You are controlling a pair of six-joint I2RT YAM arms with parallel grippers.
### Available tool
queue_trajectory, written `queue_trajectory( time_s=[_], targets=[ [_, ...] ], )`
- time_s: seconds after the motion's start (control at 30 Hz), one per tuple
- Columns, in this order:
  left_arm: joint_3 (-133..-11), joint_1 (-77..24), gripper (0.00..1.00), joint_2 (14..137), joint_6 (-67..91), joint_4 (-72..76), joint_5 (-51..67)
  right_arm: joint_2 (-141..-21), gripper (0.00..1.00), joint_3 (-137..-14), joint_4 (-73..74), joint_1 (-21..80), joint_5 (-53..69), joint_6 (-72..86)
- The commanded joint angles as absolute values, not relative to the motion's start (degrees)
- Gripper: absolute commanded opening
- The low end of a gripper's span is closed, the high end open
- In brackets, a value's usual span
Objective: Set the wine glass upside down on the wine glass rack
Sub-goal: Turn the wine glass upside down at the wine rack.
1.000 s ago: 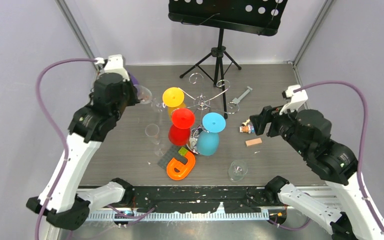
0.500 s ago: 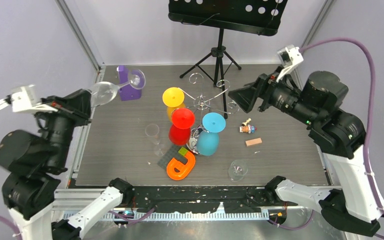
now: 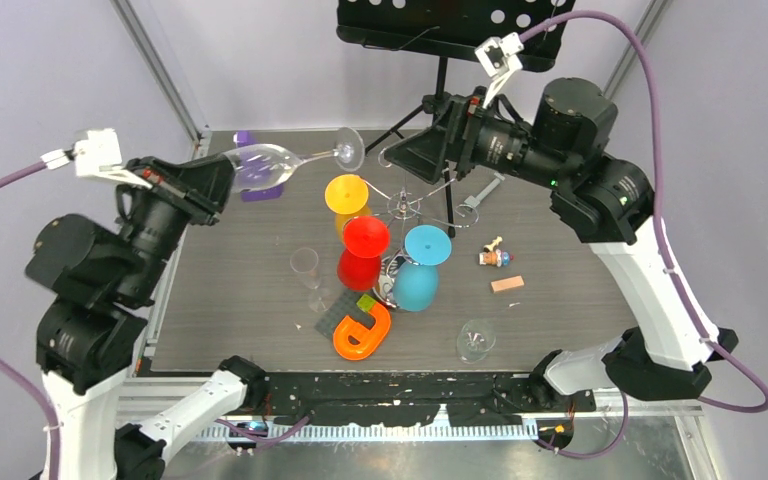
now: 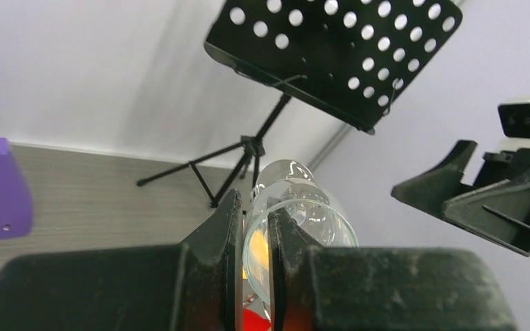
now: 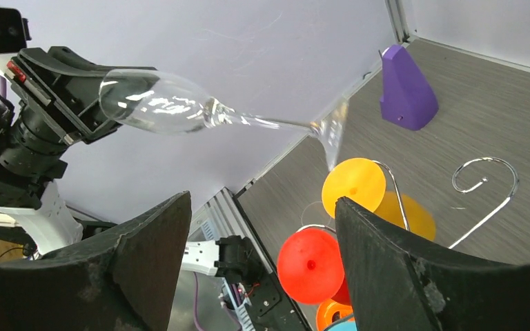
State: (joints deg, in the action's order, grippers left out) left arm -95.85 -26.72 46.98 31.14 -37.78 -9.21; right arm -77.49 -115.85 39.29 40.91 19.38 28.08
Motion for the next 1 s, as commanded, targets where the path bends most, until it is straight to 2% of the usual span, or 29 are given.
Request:
queue_trajectory(
  time_s=[0.0,0.57,0.7,0.97],
  targets=[
    [-95.1,-26.6,0.0,47.2,36.3,-27.8,-3.3,-79.4,0.82,-118.5,36.0,41.7,18.4,28.9],
    [-92.2,-26.7,0.0,46.4,38.9,-23.2,-0.5,-83.4,0.78,-116.1,37.3,41.9,15.6,27.9],
    [-90.7,-26.7,0.0,45.7,39.5,-21.9,-0.2,-84.2,0.72,-116.1,36.2,41.9,16.5,28.8],
    [-88.9,-26.7,0.0,45.0,39.2,-20.2,-0.3,-84.1,0.54,-114.0,34.2,41.9,19.8,30.5]
  ],
)
